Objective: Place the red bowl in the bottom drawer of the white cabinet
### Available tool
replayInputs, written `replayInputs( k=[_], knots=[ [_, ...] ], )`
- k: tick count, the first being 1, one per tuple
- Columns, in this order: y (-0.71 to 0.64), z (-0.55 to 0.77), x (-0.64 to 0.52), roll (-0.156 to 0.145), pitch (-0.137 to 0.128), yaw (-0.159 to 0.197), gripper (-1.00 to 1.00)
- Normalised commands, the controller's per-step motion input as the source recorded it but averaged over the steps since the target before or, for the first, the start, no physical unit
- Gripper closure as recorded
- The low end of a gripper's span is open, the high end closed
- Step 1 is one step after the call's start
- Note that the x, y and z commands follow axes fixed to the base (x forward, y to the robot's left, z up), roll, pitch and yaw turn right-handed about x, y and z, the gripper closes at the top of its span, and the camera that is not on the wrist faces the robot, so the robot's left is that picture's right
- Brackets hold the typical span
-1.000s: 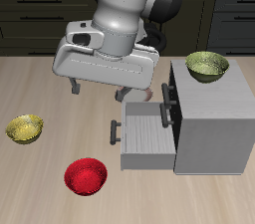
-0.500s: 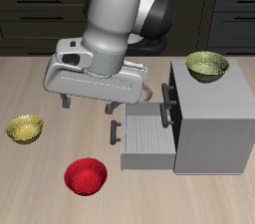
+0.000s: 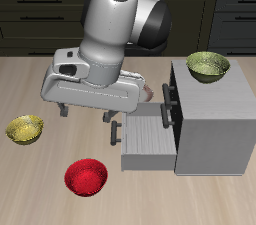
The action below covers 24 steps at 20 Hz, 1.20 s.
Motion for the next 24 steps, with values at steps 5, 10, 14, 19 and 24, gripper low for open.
replayInputs(
  k=[5,10,14,19,24],
  knots=[
    [-0.12,-0.32,0.01,-0.016,-0.001,-0.04,-1.0],
    [-0.04,-0.27,0.01,-0.008,-0.013,-0.047,-1.0],
    [0.04,-0.23,0.01,0.01,-0.006,-0.023,-1.0],
    [0.01,-0.33,0.05,-0.002,0.021,-0.028,-1.0],
    [0.04,-0.3,0.02,0.007,0.027,-0.025,-1.0]
  ],
)
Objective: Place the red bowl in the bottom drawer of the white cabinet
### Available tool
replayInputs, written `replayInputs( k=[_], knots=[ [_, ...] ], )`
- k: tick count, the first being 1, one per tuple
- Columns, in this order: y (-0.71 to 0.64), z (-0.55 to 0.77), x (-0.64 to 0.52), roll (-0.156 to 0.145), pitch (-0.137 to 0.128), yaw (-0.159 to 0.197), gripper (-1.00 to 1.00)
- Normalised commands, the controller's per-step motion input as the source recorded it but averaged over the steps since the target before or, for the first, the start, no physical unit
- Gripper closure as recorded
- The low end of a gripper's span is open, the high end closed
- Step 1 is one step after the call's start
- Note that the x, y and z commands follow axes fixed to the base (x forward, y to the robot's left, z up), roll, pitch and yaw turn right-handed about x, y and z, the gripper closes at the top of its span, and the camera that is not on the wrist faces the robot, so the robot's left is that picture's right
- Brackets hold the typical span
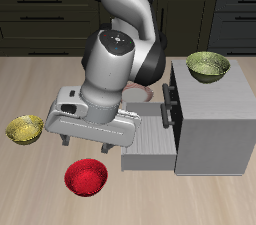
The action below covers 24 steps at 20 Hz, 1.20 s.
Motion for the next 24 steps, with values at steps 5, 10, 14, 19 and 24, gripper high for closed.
replayInputs(
  k=[5,10,14,19,24],
  knots=[
    [0.03,-0.39,0.04,0.012,0.044,-0.025,-1.0],
    [0.05,-0.23,0.0,0.022,-0.012,-0.002,-1.0],
    [-0.03,-0.2,-0.02,-0.004,0.018,0.009,-1.0],
    [-0.15,-0.19,-0.06,-0.015,0.028,-0.026,-1.0],
    [-0.28,-0.12,-0.13,-0.042,0.029,0.009,-1.0]
  ],
)
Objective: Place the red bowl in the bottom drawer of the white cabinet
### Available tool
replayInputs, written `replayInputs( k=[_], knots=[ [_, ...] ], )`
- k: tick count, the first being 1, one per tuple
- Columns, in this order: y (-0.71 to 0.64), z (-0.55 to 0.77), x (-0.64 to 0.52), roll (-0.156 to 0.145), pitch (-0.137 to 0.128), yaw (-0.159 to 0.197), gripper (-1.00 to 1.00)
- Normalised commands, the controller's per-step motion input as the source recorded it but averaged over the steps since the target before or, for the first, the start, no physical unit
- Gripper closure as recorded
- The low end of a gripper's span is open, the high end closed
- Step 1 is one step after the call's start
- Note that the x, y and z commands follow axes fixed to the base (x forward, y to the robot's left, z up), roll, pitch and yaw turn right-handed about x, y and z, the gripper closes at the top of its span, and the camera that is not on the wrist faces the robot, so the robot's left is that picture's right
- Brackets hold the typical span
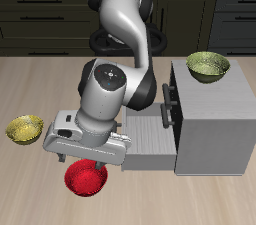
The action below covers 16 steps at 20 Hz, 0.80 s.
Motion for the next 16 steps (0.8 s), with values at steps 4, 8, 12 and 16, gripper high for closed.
replayInputs(
  k=[4,8,12,16],
  knots=[
    [-0.17,-0.02,-0.09,-0.022,-0.004,-0.002,-1.0],
    [-0.08,-0.18,-0.07,-0.009,0.016,-0.027,-1.0],
    [0.02,-0.3,0.02,0.003,0.032,-0.015,-1.0],
    [0.07,-0.28,0.01,0.001,0.041,-0.017,-1.0]
  ],
)
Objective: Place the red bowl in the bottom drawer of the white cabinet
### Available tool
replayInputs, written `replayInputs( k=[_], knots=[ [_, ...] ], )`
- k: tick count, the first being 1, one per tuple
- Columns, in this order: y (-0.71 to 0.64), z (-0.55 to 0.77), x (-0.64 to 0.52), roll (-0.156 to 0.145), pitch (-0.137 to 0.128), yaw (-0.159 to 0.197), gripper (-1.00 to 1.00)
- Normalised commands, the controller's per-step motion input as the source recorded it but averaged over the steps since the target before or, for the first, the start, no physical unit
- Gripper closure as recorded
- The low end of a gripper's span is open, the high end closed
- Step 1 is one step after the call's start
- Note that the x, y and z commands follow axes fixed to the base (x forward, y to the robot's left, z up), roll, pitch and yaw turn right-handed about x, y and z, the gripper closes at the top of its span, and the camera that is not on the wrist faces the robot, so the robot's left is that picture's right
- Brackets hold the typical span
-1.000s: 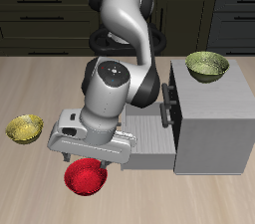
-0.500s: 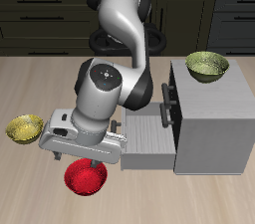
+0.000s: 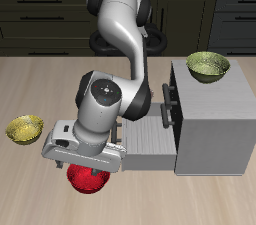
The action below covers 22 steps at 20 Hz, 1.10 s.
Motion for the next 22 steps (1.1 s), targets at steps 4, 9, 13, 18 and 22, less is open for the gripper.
replayInputs(
  k=[4,9,13,18,22],
  knots=[
    [0.12,-0.28,0.03,0.041,0.045,-0.057,1.0],
    [-0.01,-0.01,0.01,-0.003,0.0,-0.004,1.0],
    [-0.1,0.07,-0.08,0.0,-0.009,-0.004,1.0],
    [-0.11,0.11,-0.11,-0.003,-0.013,0.001,1.0],
    [0.09,0.38,-0.16,0.04,-0.059,0.015,1.0]
  ],
)
